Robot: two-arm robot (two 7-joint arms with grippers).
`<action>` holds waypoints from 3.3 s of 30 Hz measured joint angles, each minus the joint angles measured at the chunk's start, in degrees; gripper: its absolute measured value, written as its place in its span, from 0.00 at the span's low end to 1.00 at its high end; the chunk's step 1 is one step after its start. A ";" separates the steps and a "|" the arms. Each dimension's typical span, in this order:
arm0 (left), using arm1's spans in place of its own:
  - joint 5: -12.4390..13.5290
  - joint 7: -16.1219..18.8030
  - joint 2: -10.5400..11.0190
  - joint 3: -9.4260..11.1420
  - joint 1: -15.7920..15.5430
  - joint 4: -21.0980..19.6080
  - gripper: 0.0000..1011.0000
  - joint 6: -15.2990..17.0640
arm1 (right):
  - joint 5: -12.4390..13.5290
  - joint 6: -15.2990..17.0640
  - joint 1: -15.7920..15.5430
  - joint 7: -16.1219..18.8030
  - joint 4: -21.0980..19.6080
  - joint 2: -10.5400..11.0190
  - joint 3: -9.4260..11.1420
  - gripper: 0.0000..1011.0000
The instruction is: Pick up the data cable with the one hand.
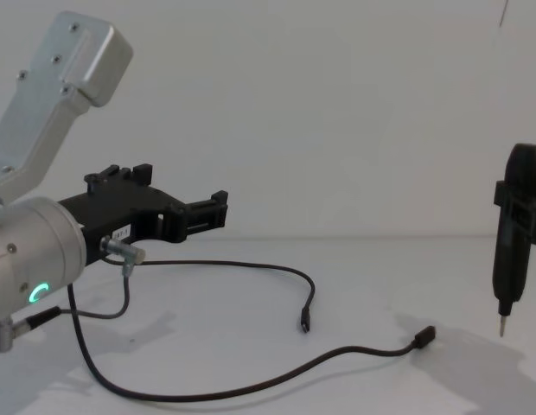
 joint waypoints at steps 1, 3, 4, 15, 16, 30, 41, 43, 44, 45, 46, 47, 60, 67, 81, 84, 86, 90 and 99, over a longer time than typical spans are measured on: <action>0.00 0.00 0.00 0.00 0.00 0.00 0.99 0.00 | 0.00 0.00 0.00 0.00 0.00 0.00 0.00 0.28; 0.00 0.00 0.00 0.01 0.00 -0.01 0.99 0.00 | 0.00 0.00 0.00 0.00 0.00 0.00 0.00 0.28; 0.00 0.00 0.00 0.02 0.00 -0.01 0.99 0.00 | 0.00 0.00 0.00 0.00 0.00 0.00 0.00 0.28; -0.01 -0.01 0.00 0.03 0.00 -0.06 0.99 0.01 | 0.00 0.00 0.00 0.00 0.00 0.00 0.00 0.28; -0.01 -0.01 0.00 0.03 0.00 -0.06 0.99 0.01 | 0.00 0.00 0.00 0.00 0.00 0.00 0.00 0.28; -0.01 -0.01 0.00 0.03 0.00 -0.07 0.99 0.01 | 0.00 0.00 0.00 0.00 0.00 0.00 0.00 0.28; -0.39 -2.18 0.45 0.36 -0.30 -0.49 0.99 0.47 | 0.00 0.00 0.00 0.00 0.00 0.00 0.00 0.28; -0.72 -3.38 0.72 0.52 -0.46 -0.70 0.99 0.75 | 0.00 0.00 0.00 0.00 0.00 0.00 0.00 0.28; -0.88 -3.88 0.87 0.59 -0.55 -0.78 0.99 0.89 | 0.00 0.00 0.00 0.00 0.00 0.00 0.00 0.28; -1.01 -4.16 0.97 0.65 -0.61 -0.87 0.99 1.02 | 0.00 0.00 0.00 0.00 0.00 0.00 0.00 0.28; -1.16 -4.72 1.09 0.72 -0.69 -0.94 0.99 1.15 | 0.00 0.00 0.00 0.00 0.00 0.00 0.00 0.28; -1.46 -5.61 1.37 0.86 -0.87 -1.12 0.99 1.45 | 0.00 0.00 0.00 0.00 0.00 0.00 0.00 0.28; -5.04 -15.54 3.54 2.43 -3.28 -2.13 0.99 6.40 | 0.00 0.00 0.00 0.00 0.00 0.00 0.00 0.28; -7.12 -21.31 4.13 3.98 -5.50 -1.96 0.99 10.45 | 0.00 0.00 0.00 0.00 0.00 0.00 0.00 0.28; -10.43 -30.33 3.79 8.60 -11.30 0.65 0.99 21.18 | 0.00 0.00 0.00 0.00 0.00 0.00 0.01 0.28; -11.05 -31.54 3.17 9.82 -12.89 1.87 0.99 24.72 | 0.00 0.00 0.00 0.00 0.00 0.00 0.01 0.28; -11.22 -31.77 2.86 10.27 -13.47 2.36 0.99 26.07 | 0.00 0.00 0.00 0.00 0.00 0.00 0.01 0.28; -11.49 -31.92 1.94 11.28 -14.84 3.64 0.99 29.33 | 0.00 0.00 0.00 0.00 0.00 0.00 0.01 0.28; -11.91 -31.23 -0.43 12.89 -17.47 6.81 0.99 34.61 | 0.00 0.00 0.00 0.00 0.00 0.00 0.00 0.28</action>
